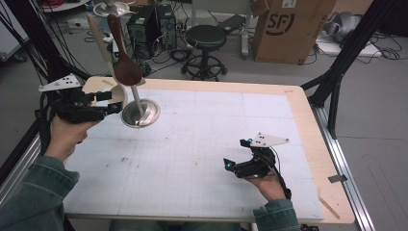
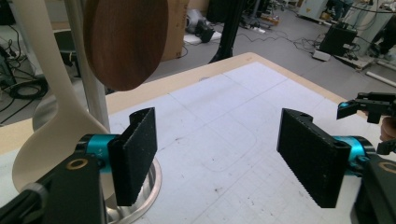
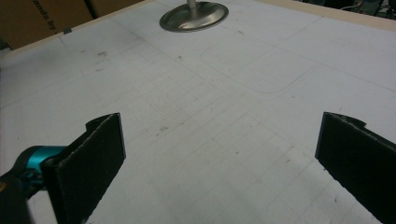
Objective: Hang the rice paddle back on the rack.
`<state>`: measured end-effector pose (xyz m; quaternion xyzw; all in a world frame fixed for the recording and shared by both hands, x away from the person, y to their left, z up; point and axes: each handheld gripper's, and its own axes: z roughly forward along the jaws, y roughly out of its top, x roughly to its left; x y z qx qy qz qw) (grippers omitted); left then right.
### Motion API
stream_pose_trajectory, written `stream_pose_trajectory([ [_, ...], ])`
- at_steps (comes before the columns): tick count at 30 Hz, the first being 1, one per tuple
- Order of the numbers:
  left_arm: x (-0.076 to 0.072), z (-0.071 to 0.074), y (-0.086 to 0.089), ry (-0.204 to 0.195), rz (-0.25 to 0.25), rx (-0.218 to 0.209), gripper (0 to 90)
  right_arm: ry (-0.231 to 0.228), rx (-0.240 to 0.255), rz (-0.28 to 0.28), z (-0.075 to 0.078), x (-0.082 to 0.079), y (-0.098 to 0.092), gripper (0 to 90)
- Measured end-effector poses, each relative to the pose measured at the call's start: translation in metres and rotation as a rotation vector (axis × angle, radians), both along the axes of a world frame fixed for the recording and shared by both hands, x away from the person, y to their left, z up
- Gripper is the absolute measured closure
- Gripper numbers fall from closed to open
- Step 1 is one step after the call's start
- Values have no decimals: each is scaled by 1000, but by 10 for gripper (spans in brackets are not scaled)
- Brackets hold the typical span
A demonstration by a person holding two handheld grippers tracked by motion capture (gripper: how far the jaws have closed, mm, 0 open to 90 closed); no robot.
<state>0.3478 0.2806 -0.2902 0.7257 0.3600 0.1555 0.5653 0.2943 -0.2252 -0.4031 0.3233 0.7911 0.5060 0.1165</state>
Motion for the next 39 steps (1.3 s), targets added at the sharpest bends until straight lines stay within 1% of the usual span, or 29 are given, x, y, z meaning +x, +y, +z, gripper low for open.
stream_pose_trajectory([
  [5, -1, -5, 0, 21, -11, 8, 254, -1, -5, -2, 0, 0, 1, 4],
  [9, -3, -9, -1, 27, -8, 15, 231, -6, -6, -4, 1, -1, 2, 4],
  [12, -4, -11, -1, 29, -8, 16, 207, -5, -8, -3, 1, -1, 2, 4],
  [16, -8, -14, 0, 27, -10, 8, 181, -4, -9, -2, 1, -2, 2, 4],
  [24, -12, -22, 1, 35, -8, 13, 149, -10, -11, -9, 1, -2, 1, 4],
  [28, -14, -26, -1, 39, -15, 13, 139, -12, -10, -14, 2, -3, 1, 4],
  [35, -17, -33, -3, 46, -25, 26, 114, -13, -13, -16, 2, -3, 0, 4],
  [39, -20, -37, -4, 48, -27, 21, 102, -14, -14, -22, 2, -3, -2, 4],
])
